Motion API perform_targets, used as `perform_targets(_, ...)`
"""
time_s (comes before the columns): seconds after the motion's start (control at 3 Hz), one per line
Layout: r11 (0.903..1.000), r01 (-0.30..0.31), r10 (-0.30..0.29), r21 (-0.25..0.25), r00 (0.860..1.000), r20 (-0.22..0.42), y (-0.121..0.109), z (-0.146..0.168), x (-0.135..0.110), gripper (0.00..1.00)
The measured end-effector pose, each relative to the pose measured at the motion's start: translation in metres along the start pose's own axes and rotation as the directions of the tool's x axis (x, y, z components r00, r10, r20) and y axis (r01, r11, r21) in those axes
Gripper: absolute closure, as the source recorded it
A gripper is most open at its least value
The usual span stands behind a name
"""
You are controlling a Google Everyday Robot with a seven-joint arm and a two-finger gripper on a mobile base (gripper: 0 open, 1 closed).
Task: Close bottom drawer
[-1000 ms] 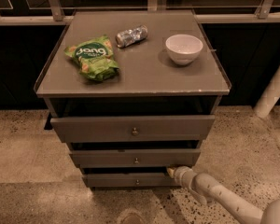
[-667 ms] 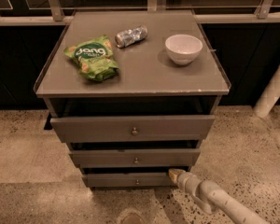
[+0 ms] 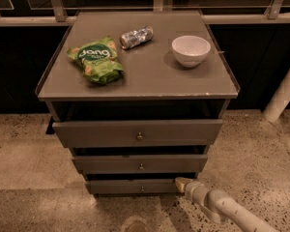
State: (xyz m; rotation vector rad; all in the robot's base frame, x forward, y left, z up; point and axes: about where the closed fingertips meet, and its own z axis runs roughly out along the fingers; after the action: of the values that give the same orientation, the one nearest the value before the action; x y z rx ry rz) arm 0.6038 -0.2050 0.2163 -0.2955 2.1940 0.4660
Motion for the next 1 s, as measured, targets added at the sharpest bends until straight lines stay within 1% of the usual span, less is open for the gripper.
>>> perform_targets(0.67, 1.0000, 0.000, 0.000, 0.000, 1.000, 0.000, 0.0001, 0.0000, 0.0001, 0.12)
perform_targets(1.0, 1.0000, 0.000, 0.000, 0.000, 1.000, 0.000, 0.0001, 0.0000, 0.0001, 0.00)
